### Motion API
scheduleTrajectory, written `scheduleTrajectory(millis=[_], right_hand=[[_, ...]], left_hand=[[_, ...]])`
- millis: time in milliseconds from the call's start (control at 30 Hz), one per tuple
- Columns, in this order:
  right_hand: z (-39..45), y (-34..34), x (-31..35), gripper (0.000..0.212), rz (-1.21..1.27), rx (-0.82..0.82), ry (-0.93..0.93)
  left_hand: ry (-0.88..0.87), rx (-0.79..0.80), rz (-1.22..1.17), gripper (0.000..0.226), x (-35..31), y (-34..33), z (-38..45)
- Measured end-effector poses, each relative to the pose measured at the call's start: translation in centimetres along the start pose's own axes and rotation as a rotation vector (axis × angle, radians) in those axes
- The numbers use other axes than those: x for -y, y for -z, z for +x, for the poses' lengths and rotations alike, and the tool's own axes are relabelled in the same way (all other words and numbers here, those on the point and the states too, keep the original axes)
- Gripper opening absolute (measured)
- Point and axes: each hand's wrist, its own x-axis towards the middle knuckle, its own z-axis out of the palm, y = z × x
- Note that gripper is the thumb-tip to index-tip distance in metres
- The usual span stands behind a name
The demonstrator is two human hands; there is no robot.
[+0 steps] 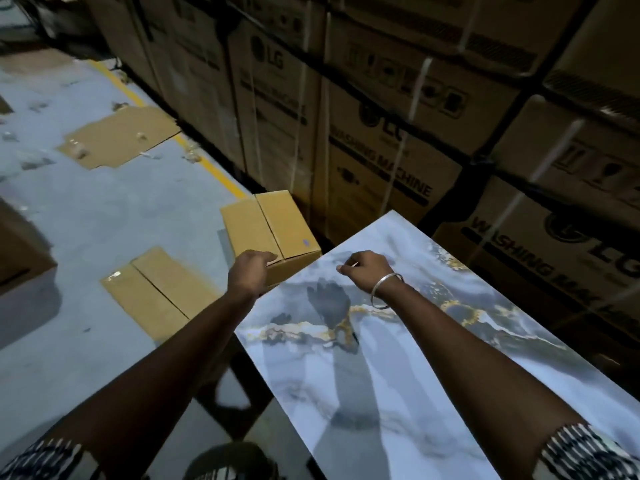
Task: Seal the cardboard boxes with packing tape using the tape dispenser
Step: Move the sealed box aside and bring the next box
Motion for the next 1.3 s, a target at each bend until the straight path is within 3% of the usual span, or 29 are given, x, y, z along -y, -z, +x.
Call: scheduleTrajectory(millis=[200,400,600,767,967,1133,1300], right_hand=[[8.9,-1.7,3.0,0.024,0.001,0.062,-0.006],[22.9,-5.0,4.1,0.034,-0.019,0.068,-0.102],[39.3,-12.3,2.7,0.037,-0.037,0.143,-0.246],[50.3,-19.3,-1.4,0.023,-0.094,0.151,-0.319],[60.1,-25.8,-7.2,0.055,-0.214,0.151,-0.362],[65.8,-29.1,-10.8,0.083,-0.22,0.09,-0.444],[68.1,-31.6,-13.4,0.103,-0.178,0.161,-0.532]], left_hand=[[0.029,-0.03,0.017,0.014,0.3,1.3,8.4],[0.041,0.062,0.111,0.028,2.0,0.0,23.0],[0.165,0.075,0.223,0.027,7.6,-2.0,39.9],[0.26,0.078,0.281,0.036,14.9,-4.6,50.4],[0.324,0.048,0.319,0.073,23.8,-7.7,59.1],[0.342,-0.032,0.341,0.071,29.0,-9.8,64.4],[0.438,-0.093,0.342,0.08,31.7,-10.4,67.0]])
